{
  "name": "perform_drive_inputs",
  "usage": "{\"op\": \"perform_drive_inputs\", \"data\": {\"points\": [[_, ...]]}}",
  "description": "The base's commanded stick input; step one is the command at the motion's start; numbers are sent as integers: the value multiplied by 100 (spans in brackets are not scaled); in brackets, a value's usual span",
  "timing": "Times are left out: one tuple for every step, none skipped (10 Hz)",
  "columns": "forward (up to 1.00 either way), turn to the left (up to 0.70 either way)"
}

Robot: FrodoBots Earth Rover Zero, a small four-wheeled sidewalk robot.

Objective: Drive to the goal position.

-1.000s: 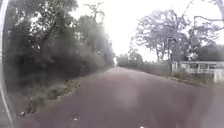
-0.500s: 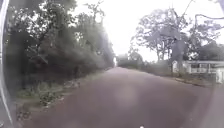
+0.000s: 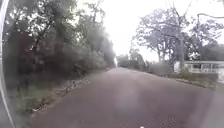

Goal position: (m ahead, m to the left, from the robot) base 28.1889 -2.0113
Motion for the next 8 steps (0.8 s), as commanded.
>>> {"op": "perform_drive_inputs", "data": {"points": [[70, 1], [70, 1], [70, 1], [70, 1], [70, 1], [70, 1], [70, 1], [70, 1]]}}
